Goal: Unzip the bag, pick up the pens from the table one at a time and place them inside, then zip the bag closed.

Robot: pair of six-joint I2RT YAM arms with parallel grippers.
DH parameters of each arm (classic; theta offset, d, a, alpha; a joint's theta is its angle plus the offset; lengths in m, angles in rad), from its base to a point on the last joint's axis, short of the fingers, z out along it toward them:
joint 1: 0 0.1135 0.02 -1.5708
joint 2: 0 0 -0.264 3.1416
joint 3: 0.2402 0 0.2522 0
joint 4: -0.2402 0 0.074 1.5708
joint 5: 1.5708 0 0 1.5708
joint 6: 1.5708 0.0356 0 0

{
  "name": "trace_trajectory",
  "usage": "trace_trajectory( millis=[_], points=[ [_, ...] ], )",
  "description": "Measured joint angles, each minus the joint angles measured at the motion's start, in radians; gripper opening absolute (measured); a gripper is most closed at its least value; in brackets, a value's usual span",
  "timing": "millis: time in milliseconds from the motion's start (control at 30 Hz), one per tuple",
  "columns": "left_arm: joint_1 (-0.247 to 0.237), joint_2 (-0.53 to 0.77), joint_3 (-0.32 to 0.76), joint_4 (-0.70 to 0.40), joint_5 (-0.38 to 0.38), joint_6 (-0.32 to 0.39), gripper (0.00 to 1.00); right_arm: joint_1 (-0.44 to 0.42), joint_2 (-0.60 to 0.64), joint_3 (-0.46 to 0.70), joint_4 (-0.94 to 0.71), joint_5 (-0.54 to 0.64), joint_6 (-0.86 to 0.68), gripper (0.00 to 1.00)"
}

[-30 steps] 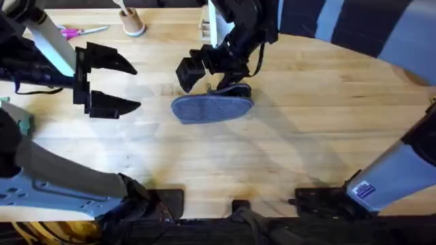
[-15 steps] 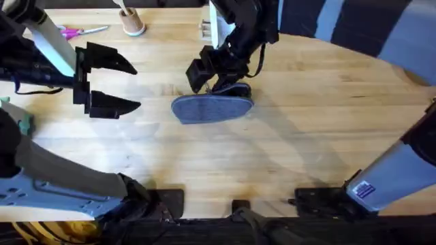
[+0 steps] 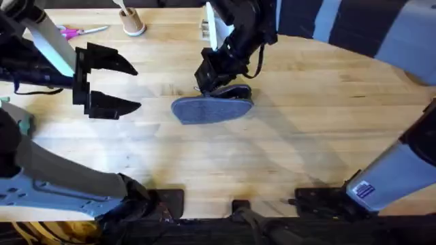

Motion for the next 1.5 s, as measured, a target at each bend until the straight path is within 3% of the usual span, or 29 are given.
trace_trajectory(
  millis=[800,1300,1467,1500],
  points=[
    [-0.018,0.0,-0.014,-0.039,0.0,0.0,0.993,-0.001,-0.02,0.057,-0.023,0.008,-0.06,0.03],
    [-0.176,0.0,-0.214,0.18,0.047,-0.012,0.993,-0.001,-0.02,0.057,-0.019,0.008,-0.06,0.03],
    [-0.254,0.0,-0.234,0.322,0.061,-0.149,0.993,-0.001,-0.02,0.057,-0.018,0.008,-0.061,0.03],
    [-0.302,0.0,-0.236,0.387,0.068,-0.242,0.993,-0.001,-0.02,0.057,-0.018,0.008,-0.062,0.03]
  ],
)
